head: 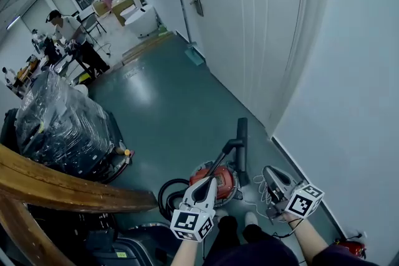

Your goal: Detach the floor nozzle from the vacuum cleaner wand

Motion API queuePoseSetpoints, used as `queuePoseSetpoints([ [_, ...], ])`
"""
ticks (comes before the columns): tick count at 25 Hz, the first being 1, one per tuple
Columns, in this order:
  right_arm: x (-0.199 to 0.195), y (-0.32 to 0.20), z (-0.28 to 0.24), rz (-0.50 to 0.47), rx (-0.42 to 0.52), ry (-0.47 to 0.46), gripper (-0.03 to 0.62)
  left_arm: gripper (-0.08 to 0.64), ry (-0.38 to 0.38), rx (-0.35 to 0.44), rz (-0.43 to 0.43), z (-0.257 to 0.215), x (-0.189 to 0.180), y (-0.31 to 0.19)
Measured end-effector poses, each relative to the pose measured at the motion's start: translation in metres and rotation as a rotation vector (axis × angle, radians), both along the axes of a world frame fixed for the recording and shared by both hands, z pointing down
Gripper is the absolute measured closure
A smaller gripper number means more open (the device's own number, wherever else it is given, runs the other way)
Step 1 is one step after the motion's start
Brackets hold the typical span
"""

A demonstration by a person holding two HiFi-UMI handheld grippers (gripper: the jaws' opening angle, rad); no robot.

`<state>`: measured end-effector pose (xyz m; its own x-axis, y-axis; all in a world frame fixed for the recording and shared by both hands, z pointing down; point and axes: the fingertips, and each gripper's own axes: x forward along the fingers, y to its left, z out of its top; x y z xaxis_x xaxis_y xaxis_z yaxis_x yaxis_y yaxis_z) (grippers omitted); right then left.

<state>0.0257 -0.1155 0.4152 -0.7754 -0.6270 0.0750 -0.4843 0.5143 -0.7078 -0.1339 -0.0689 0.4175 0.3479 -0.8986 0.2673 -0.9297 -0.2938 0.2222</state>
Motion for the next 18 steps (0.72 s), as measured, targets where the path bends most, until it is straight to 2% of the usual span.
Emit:
queuePoseSetpoints([
  [10,-0.029,-0.022,0.013,0.104,-0.015,0.037,0.574,0.555,0.025,-0.034,0.116,0.025,-0.031,-0.032],
  [18,-0.030,-0.048,0.042,0.118,-0.040,0.085,0.574,0.555,0.044,-0.082,0.183,0.072,-0.024,-0.061],
])
